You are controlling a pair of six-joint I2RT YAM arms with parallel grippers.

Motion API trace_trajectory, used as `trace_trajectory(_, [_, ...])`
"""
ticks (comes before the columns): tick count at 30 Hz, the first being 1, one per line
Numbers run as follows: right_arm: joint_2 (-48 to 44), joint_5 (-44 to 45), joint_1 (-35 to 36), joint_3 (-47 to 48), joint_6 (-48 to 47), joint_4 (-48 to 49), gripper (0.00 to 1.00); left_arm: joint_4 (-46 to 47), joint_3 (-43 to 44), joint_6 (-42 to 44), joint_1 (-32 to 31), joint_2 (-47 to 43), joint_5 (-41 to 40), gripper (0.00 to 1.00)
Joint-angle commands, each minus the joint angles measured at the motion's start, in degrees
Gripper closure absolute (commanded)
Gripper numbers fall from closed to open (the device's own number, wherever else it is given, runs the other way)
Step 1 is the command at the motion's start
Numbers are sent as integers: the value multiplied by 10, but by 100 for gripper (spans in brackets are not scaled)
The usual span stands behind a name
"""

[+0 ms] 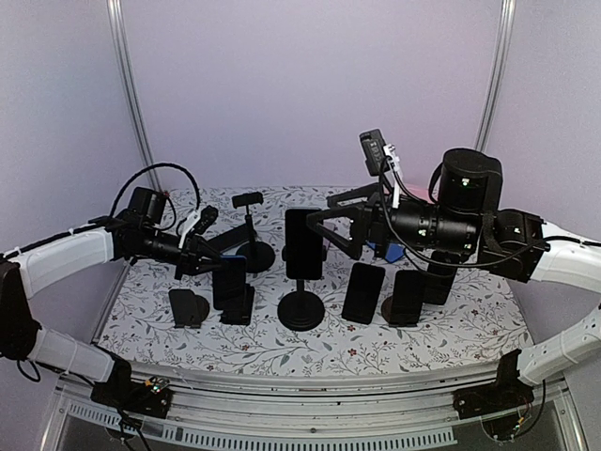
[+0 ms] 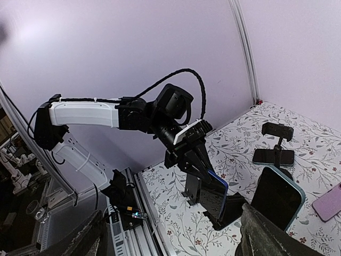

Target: Place the phone on the phone stand

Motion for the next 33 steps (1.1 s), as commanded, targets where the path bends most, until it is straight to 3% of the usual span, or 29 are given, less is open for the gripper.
trace_trajectory(1, [-16,8,2,-6,5,2,14,78,-11,-13,8,7,14,100])
trace_trajectory(13, [-4,1,2,0,6,-6,14,118,-26,-27,25,55,72,100])
trace_trajectory(33, [5,-9,2,8,11,-12,14,167,-59,-53,46,78,87,100])
